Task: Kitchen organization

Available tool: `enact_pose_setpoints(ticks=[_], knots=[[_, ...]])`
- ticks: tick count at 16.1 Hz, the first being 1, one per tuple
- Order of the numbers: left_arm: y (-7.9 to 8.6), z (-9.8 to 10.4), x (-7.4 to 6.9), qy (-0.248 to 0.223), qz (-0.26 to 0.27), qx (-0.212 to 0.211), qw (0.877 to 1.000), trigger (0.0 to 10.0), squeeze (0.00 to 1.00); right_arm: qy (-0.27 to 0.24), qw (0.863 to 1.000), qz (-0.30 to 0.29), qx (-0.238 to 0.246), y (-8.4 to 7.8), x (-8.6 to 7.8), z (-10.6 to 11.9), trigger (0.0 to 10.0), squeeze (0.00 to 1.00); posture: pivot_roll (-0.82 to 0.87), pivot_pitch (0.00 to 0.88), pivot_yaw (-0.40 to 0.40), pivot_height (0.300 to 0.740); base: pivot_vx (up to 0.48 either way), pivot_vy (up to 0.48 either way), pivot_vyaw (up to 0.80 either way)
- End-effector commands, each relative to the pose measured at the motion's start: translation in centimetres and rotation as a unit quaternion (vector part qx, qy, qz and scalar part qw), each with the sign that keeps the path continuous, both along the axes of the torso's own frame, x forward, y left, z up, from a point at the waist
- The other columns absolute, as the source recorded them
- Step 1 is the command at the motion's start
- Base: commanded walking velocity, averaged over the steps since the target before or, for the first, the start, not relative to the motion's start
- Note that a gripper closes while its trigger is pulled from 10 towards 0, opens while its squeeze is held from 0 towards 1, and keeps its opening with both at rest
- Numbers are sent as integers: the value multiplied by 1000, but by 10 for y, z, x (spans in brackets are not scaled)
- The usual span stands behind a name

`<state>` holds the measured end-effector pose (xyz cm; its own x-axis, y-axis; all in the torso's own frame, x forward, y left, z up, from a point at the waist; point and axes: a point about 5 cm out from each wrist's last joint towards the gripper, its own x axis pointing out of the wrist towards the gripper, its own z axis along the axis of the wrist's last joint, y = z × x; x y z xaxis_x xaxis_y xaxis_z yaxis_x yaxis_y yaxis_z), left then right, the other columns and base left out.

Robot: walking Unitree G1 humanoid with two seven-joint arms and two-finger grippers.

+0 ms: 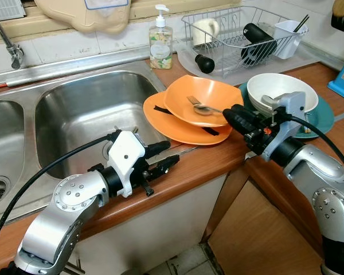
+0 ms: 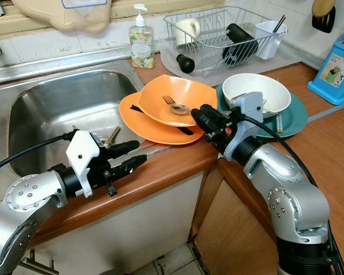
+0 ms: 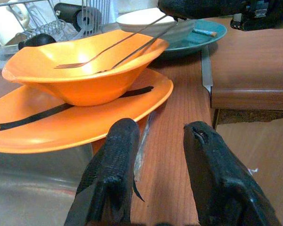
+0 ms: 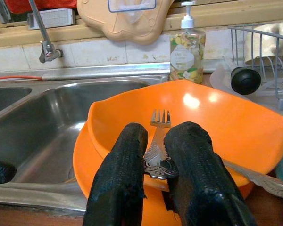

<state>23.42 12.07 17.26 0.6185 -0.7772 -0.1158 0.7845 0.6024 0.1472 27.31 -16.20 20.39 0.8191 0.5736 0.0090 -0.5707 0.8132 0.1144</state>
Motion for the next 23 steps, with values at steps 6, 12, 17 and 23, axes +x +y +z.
enact_pose_setpoints(ticks=[6,12,17,23], knots=[[0,16,22,-105,42,49,992,10000,0,-35,999,33,-1,4,0,18,0,0,-54,0,36,740,0,0,0],[-10,39,45,-216,17,119,969,10000,0,-72,993,92,-27,23,-5,37,784,0,-54,0,46,740,0,0,0],[-16,42,58,-268,11,161,950,10000,0,-71,990,110,-50,34,-5,36,2549,0,-54,0,53,740,0,0,0],[-18,42,67,-298,12,181,937,10000,0,-69,987,127,-62,43,-7,35,4000,0,-56,0,54,740,0,0,0]])
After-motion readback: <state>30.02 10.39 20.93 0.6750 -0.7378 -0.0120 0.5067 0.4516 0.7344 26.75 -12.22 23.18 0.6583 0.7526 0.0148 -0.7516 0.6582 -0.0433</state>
